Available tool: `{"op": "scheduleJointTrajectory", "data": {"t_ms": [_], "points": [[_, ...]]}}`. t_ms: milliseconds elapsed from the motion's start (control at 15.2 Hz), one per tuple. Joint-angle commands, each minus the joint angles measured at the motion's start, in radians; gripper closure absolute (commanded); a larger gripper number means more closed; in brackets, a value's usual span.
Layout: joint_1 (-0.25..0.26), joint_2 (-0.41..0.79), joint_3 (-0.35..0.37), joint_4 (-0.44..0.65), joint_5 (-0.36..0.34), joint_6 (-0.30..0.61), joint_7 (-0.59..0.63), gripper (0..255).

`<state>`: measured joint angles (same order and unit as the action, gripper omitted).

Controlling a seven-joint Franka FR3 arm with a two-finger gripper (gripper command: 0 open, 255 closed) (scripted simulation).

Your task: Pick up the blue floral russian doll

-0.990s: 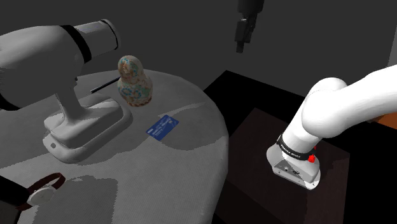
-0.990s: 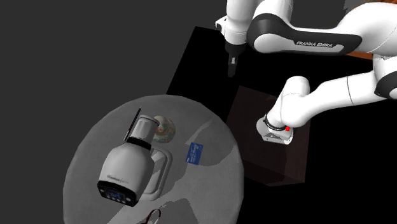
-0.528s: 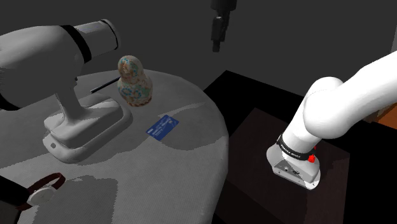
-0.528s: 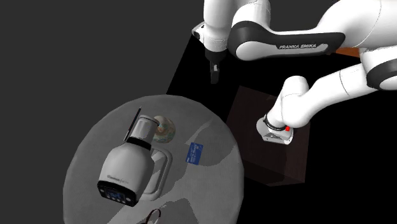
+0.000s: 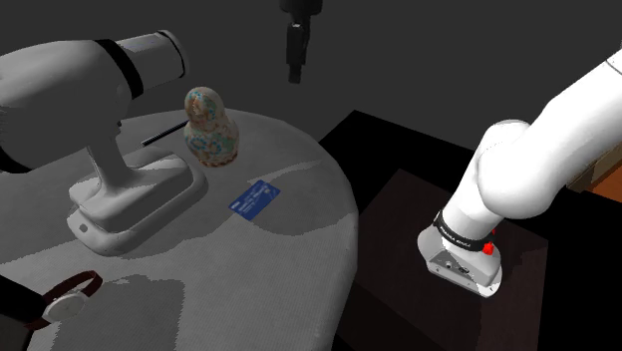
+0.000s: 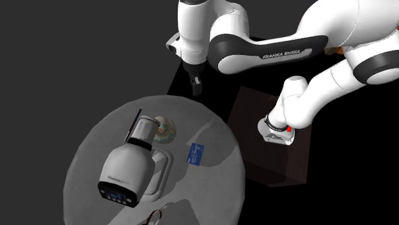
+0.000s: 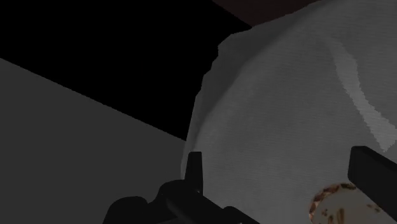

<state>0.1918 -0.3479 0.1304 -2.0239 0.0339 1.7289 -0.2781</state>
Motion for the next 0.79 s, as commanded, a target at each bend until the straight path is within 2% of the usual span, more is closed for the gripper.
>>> {"op": "scheduleJointTrajectory", "data": {"t_ms": [0, 726], "points": [[0.018, 0.047, 0.017, 0.051, 0.004, 0.012, -0.018, 0], [0.118, 0.290, 0.127, 0.342, -0.006, 0.043, -0.096, 0]]}}
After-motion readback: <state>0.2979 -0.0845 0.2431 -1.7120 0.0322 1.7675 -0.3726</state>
